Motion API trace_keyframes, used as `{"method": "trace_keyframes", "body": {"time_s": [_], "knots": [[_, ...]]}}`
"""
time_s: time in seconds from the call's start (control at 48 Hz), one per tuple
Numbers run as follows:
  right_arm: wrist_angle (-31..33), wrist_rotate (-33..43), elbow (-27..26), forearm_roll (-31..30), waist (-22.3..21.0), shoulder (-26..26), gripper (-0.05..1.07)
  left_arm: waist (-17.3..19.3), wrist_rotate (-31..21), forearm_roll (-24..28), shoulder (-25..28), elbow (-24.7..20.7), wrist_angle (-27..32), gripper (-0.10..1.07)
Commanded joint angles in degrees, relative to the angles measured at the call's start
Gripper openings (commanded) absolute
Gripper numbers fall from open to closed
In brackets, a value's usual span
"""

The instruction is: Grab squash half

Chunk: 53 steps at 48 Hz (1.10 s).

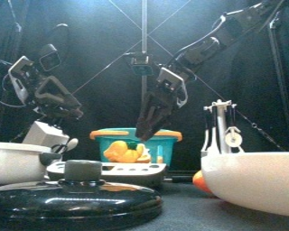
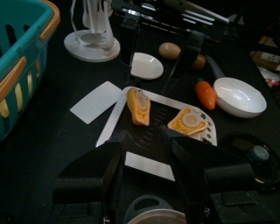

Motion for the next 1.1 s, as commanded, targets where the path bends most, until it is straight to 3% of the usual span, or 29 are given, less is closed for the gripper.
{"method": "trace_keyframes", "body": {"time_s": [0.0,0.625,0.938,1.083], "knots": [[-0.2,-0.1,-1.4,0.0,-0.2,-0.3,0.97,0.4,0.1,-0.2,-0.1,-0.9,-0.3,0.76],[0.9,0.7,-5.0,-5.4,-0.7,6.6,0.96,1.1,0.1,-0.2,-0.1,-0.7,-0.2,0.76],[2.8,0.8,-5.4,-5.3,-0.5,5.8,0.7,1.1,0.1,-0.2,-0.1,-0.7,-0.2,0.76],[4.7,0.8,-6.1,-5.4,-0.4,5.3,0.65,1.1,0.1,-0.1,-0.1,-0.7,-0.2,0.76]]}}
